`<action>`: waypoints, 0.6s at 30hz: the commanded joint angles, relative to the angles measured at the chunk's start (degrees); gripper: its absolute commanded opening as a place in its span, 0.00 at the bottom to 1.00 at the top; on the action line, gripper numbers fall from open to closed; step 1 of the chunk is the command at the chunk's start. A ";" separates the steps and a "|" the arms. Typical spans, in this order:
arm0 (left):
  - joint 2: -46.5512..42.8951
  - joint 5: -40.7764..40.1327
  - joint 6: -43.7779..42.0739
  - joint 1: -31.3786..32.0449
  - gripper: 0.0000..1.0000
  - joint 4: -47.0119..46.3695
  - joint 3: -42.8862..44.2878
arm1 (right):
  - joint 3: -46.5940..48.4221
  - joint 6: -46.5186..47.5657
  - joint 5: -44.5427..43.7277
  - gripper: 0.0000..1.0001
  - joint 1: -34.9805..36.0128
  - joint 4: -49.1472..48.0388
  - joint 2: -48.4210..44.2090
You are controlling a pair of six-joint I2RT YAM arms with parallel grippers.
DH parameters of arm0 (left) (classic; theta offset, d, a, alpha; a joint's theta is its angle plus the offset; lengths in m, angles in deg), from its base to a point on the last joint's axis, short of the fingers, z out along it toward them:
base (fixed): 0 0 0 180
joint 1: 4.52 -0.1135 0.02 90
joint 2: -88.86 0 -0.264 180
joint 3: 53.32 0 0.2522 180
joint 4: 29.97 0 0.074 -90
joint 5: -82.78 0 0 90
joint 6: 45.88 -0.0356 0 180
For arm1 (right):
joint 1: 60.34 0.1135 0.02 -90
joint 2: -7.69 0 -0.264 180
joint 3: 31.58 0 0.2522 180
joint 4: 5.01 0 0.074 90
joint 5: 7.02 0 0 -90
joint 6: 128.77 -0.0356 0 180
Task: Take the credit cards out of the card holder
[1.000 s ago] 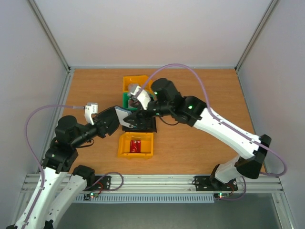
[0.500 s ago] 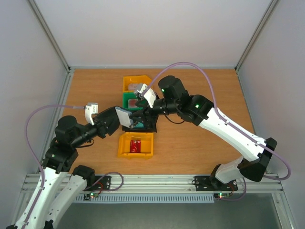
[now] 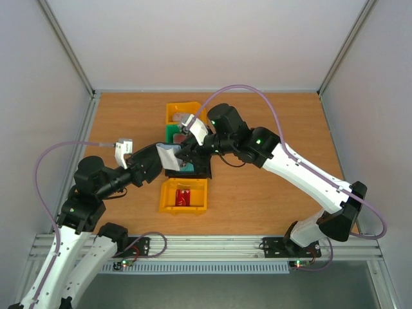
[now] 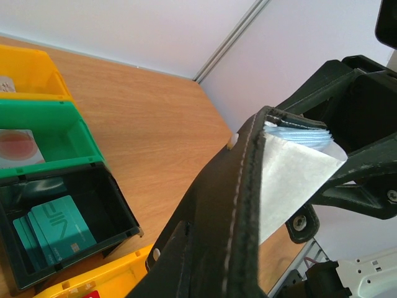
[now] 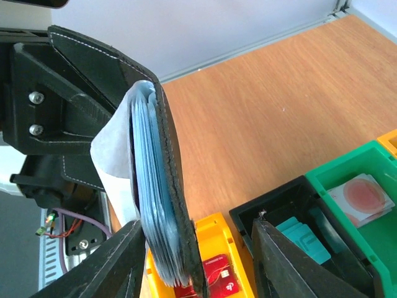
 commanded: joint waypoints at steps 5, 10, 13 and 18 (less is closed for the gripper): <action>-0.48 1.50 -0.12 -0.03 0.00 -5.78 0.02 | 1.69 1.63 -5.47 0.50 0.13 2.59 0.00; -0.46 1.51 -0.19 -0.03 0.00 -5.61 0.11 | 2.82 3.63 -2.48 0.51 -0.39 6.40 -0.01; -0.31 1.43 -0.04 -0.01 0.00 -5.71 -0.02 | 2.89 3.37 -1.01 0.50 -0.38 6.45 0.32; -0.13 2.19 0.21 -0.03 0.00 -6.29 -0.14 | 2.71 1.29 -2.03 0.49 -0.27 3.68 1.48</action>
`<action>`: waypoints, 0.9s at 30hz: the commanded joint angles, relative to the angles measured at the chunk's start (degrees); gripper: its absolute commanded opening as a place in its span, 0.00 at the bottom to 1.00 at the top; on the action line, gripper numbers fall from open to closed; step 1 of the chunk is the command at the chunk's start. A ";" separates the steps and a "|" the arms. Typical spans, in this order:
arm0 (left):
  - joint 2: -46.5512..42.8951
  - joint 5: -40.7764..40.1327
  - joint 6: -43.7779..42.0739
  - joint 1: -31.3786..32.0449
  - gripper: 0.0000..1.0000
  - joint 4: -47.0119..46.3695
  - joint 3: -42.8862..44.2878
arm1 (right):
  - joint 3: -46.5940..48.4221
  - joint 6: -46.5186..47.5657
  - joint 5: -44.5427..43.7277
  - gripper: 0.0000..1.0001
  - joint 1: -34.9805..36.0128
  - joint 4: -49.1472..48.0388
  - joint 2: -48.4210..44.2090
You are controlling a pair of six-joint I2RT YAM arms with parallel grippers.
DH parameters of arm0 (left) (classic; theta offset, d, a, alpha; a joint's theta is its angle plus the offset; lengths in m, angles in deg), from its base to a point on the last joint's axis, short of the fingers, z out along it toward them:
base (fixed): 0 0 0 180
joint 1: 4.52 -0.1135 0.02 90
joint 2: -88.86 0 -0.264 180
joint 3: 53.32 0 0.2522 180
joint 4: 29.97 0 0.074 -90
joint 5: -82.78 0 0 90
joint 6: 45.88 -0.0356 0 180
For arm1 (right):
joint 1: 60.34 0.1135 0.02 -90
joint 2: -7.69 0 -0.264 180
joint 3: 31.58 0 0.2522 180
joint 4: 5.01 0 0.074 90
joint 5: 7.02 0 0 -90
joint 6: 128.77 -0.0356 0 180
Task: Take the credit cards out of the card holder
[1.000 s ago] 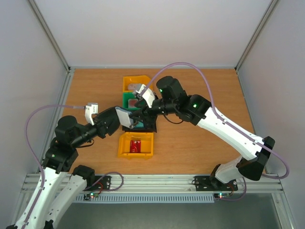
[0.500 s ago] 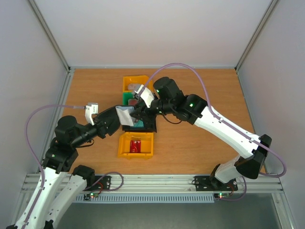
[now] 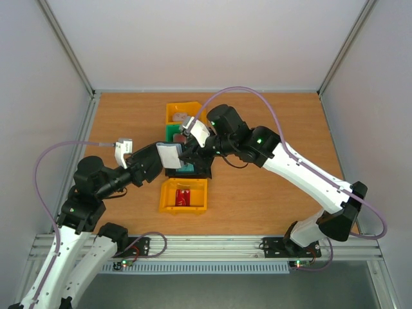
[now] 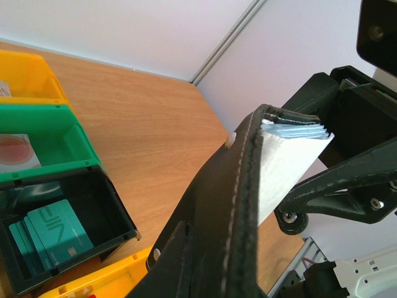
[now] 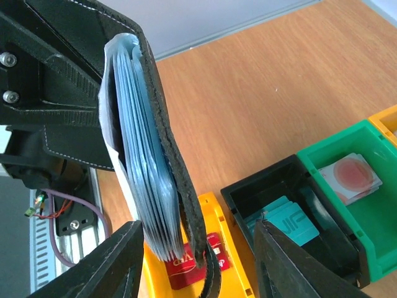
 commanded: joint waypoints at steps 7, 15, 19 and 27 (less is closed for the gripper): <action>0.11 3.85 1.61 0.02 0.00 -7.27 -1.16 | 3.22 -1.76 4.03 0.52 1.71 -6.01 4.76; -0.23 4.30 2.10 0.07 0.00 -8.77 -2.61 | 3.45 -1.87 8.76 0.31 2.72 -6.32 5.14; -0.80 4.61 -0.24 -0.02 0.27 -8.90 -3.13 | 2.92 -3.31 8.06 0.14 2.72 -6.14 3.98; -0.60 6.84 -5.08 0.00 0.82 -10.55 -4.11 | 5.82 -9.66 -1.81 0.01 4.60 -3.32 5.32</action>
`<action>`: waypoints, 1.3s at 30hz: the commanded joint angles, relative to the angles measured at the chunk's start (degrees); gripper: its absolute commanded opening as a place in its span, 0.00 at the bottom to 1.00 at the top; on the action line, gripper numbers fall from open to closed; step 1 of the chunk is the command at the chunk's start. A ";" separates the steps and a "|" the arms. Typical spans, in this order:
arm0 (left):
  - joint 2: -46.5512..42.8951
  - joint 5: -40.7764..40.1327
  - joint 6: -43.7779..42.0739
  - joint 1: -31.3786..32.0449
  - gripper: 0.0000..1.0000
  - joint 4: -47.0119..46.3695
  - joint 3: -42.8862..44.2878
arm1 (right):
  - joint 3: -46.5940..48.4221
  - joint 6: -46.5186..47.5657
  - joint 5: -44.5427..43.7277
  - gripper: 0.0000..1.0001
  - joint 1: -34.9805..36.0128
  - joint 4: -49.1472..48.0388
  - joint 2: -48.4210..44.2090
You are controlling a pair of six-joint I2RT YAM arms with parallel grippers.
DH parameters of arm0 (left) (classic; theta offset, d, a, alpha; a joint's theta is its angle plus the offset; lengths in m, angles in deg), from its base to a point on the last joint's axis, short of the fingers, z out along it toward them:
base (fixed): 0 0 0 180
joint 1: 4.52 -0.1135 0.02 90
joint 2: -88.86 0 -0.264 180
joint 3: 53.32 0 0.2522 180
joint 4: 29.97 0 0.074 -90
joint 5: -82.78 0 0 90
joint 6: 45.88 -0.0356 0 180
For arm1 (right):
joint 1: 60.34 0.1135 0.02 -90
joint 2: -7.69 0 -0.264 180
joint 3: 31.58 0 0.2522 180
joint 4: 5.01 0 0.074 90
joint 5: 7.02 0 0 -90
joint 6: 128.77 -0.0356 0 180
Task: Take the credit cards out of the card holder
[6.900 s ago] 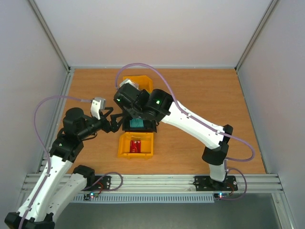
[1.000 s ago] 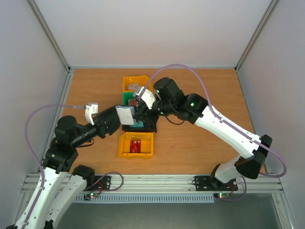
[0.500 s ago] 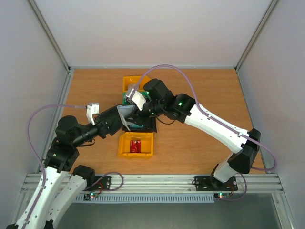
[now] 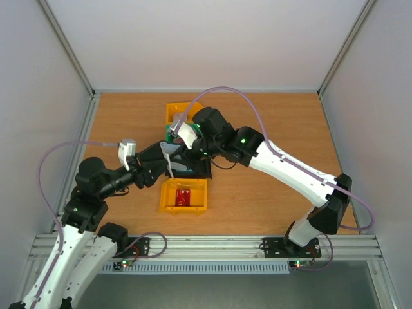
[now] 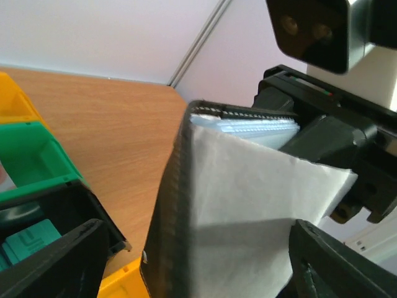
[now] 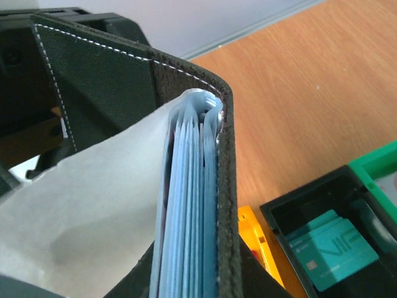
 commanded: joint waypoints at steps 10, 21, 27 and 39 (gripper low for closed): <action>0.87 3.15 -7.76 0.16 0.99 -3.26 -0.82 | 17.02 -11.68 -31.75 0.01 6.70 10.24 5.92; 1.41 -7.04 -10.91 0.23 0.55 1.00 0.49 | 22.97 -6.52 -31.53 0.01 9.11 14.90 7.96; 1.29 -1.38 -10.23 0.23 0.93 -1.36 -0.32 | 24.71 -9.73 -34.55 0.01 9.13 16.94 9.30; 1.75 -7.85 -9.98 0.19 0.67 -0.61 0.23 | 31.26 -9.79 -35.13 0.01 11.33 18.02 14.80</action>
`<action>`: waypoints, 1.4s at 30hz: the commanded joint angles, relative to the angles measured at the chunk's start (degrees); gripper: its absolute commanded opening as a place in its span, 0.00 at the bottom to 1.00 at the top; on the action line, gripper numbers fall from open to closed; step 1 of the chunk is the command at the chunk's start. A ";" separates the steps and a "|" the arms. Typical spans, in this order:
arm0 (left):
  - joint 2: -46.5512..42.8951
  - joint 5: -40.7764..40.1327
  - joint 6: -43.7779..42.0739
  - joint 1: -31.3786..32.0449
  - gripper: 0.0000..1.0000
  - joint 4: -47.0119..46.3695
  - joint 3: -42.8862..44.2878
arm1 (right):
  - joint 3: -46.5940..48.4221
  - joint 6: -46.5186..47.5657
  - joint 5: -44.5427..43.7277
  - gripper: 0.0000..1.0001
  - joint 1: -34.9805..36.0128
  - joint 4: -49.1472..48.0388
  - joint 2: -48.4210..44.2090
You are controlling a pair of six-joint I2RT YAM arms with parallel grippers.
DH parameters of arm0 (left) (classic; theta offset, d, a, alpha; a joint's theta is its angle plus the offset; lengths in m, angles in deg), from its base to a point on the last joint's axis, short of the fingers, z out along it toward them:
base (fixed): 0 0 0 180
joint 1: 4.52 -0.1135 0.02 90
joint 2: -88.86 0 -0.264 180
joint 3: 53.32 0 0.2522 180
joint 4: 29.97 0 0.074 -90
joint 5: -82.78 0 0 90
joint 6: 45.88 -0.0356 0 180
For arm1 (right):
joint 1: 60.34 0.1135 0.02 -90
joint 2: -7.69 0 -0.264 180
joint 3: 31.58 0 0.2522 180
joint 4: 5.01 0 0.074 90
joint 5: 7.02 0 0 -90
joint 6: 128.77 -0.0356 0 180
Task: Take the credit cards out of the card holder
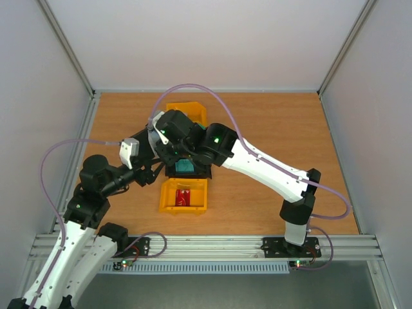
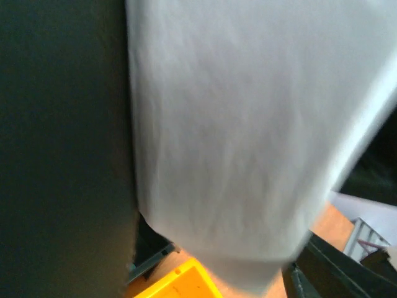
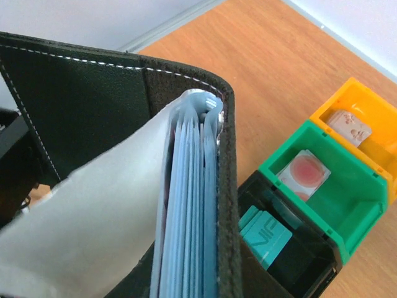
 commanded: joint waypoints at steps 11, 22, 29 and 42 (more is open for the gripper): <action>-1.35 1.51 -1.96 -0.16 0.18 -0.67 0.49 | -3.69 5.93 12.99 0.01 -1.06 0.04 -5.62; -2.98 17.37 8.80 -0.12 0.00 -11.22 -2.48 | -24.11 10.37 34.01 0.61 -11.49 -9.89 -20.84; -2.78 17.03 8.92 -0.16 0.00 -11.89 -2.74 | -25.86 16.02 32.53 0.63 -11.95 -5.44 -22.37; -2.96 17.68 8.67 -0.09 0.00 -11.53 -3.37 | -26.69 20.99 31.36 0.81 -11.95 -3.96 -25.39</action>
